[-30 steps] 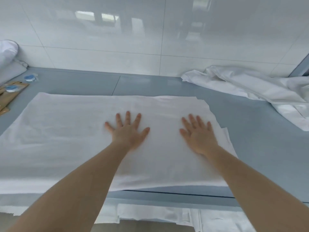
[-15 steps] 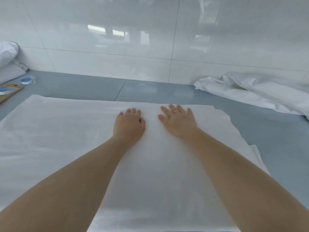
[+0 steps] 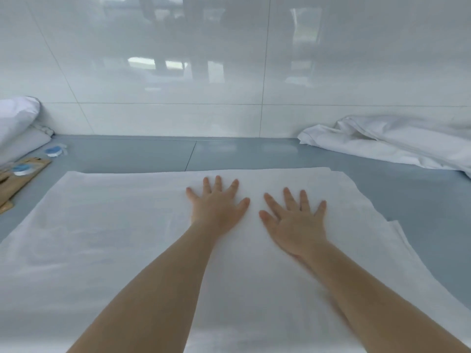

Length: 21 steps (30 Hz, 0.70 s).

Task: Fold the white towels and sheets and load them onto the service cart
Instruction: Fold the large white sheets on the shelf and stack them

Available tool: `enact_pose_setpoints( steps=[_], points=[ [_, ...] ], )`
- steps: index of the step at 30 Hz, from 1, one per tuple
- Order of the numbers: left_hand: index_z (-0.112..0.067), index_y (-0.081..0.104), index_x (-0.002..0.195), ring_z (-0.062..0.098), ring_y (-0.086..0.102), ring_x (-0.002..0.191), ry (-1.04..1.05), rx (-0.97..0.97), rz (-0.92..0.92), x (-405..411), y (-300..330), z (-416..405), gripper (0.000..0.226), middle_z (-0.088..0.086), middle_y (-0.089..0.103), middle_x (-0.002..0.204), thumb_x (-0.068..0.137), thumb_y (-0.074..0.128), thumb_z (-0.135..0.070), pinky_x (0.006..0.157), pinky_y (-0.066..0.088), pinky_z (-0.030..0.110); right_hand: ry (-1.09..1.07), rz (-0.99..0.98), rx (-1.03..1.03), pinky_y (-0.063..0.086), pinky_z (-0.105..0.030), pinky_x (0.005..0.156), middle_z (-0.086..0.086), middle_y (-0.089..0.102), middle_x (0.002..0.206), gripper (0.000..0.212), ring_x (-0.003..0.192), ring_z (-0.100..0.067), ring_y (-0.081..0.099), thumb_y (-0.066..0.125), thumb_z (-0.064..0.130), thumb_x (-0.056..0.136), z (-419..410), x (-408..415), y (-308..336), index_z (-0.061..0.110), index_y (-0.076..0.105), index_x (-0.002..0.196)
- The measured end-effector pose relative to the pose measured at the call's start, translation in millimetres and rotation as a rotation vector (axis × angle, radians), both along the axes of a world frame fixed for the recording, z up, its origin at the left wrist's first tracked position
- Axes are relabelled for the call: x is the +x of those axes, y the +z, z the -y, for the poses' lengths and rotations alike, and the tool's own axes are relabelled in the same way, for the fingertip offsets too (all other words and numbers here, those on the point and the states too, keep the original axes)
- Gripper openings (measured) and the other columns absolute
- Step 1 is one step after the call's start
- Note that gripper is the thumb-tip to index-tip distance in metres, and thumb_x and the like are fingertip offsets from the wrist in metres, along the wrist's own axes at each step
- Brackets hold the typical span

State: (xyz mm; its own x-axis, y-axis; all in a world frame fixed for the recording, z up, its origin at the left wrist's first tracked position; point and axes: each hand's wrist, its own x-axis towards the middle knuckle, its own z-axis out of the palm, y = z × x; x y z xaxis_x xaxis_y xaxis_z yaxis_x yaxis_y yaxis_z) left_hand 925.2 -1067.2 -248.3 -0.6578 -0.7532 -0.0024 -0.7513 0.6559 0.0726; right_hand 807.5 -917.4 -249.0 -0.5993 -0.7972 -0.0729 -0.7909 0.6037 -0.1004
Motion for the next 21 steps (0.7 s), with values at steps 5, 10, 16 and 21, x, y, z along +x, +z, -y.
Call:
enact_pose_setpoints(
  steps=[5, 10, 16, 21],
  points=[
    [-0.046, -0.004, 0.149, 0.019, -0.011, 0.148, -0.094, 0.063, 0.033, 22.0, 4.7, -22.7, 0.067, -0.004, -0.009, 0.162, 0.088, 0.008, -0.071, 0.112, -0.005, 0.063, 0.066, -0.008, 0.01, -0.02, -0.062, 0.107, 0.008, -0.018, 0.159, 0.072, 0.145, -0.024, -0.022, -0.013, 0.076, 0.073, -42.6, 49.2, -4.1, 0.055, -0.017, 0.142],
    [-0.043, -0.016, 0.147, 0.024, -0.02, 0.146, 0.012, 0.113, 0.08, 66.7, 8.2, -70.3, 0.076, -0.006, -0.019, 0.16, 0.081, 0.001, -0.077, 0.108, -0.012, 0.064, 0.032, 0.001, 0.02, -0.015, -0.06, 0.111, 0.01, -0.014, 0.16, 0.067, 0.146, -0.021, -0.018, -0.006, 0.075, 0.079, -52.0, 58.7, 5.5, 0.054, -0.014, 0.143],
    [-0.047, -0.022, 0.143, 0.037, -0.023, 0.143, 0.324, 0.152, 0.061, 145.6, 4.7, -118.9, 0.082, -0.001, -0.021, 0.159, 0.069, -0.011, -0.082, 0.099, -0.017, 0.07, 0.145, 0.014, 0.056, -0.016, -0.062, 0.109, 0.021, -0.017, 0.157, 0.061, 0.145, -0.014, -0.02, -0.001, 0.071, 0.084, -65.1, 64.4, 16.8, 0.056, -0.017, 0.141],
    [-0.048, -0.023, 0.142, 0.04, -0.025, 0.141, 0.369, 0.175, 0.085, 162.2, 8.1, -128.7, 0.082, 0.007, -0.024, 0.158, 0.069, -0.009, -0.082, 0.095, -0.016, 0.074, 0.376, -0.024, 0.102, -0.016, -0.058, 0.112, 0.026, -0.024, 0.153, 0.057, 0.139, -0.005, -0.03, -0.008, 0.072, 0.081, -74.2, 69.3, 22.2, 0.059, -0.03, 0.132]
  ],
)
